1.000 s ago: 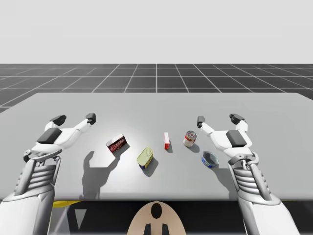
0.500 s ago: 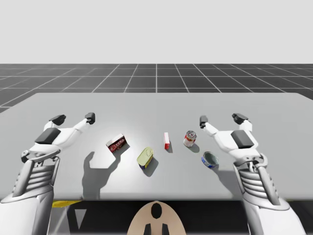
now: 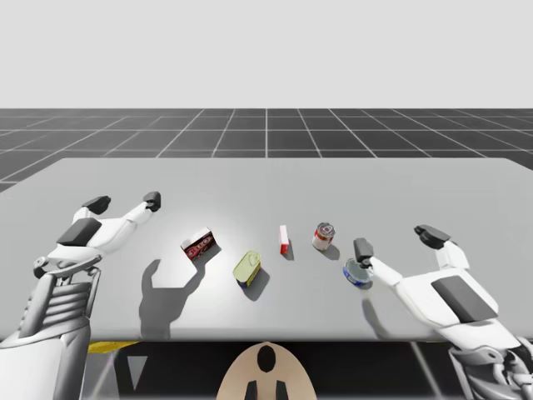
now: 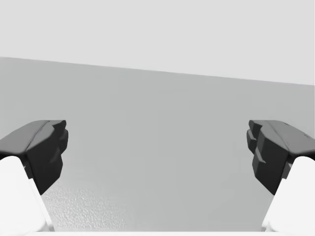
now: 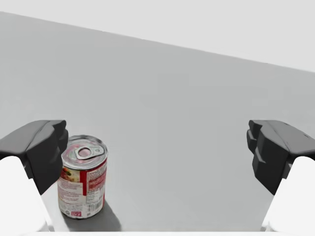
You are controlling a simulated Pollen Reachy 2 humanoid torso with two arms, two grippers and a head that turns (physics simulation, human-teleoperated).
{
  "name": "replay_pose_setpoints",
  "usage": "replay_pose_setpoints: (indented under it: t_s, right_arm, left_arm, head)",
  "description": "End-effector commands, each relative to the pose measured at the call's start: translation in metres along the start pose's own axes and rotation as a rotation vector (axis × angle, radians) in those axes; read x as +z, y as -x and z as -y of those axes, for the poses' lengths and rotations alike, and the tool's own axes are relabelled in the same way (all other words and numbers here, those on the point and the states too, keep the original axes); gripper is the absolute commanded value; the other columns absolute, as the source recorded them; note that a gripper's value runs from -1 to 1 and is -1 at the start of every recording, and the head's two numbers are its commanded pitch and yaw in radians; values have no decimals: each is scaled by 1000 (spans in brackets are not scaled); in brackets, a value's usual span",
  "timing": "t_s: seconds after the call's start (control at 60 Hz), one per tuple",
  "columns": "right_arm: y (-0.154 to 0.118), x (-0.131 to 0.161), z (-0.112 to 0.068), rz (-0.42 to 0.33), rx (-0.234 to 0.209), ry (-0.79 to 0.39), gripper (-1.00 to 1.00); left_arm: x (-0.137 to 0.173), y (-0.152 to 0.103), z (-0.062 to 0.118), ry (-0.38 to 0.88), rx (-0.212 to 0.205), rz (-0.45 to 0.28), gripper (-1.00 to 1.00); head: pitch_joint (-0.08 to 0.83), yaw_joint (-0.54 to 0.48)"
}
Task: Pick up the tuna fish can and lift it.
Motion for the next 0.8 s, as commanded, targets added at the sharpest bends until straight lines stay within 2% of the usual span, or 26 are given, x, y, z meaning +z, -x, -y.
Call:
replay_pose_setpoints:
  t_s: [0.017, 0.083, 0.15, 0.217, 0.233, 0.467, 0.8]
  right_arm:
    - [19, 24, 1, -20, 24, -56, -1000]
    - [32, 26, 1, -31, 29, -87, -1000]
    - [46, 26, 2, -49, 4, -126, -1000]
    - [61, 23, 2, -60, 0, -148, -1000]
    - [68, 21, 1, -77, -17, -162, -1000]
    - [109, 0, -2, -171, -48, -166, -1000]
    - [132, -26, -1, -271, -93, -167, -1000]
  left_arm:
    - [0, 1, 0, -2, 1, -5, -1000]
    - [0, 1, 0, -2, 0, -7, -1000]
    - [-1, 1, 0, -2, -2, -7, -1000]
    - [-2, 2, -1, -2, -1, -8, -1000]
    - [-2, 2, -1, -3, -2, -9, -1000]
    - [-4, 3, -1, -5, -2, -13, -1000]
    - [-5, 4, -1, -6, -2, -14, -1000]
  head:
    - [735, -384]
    - [733, -386]
    - [732, -387]
    - [731, -386]
    - [731, -385]
    - [733, -379]
    - [733, -375]
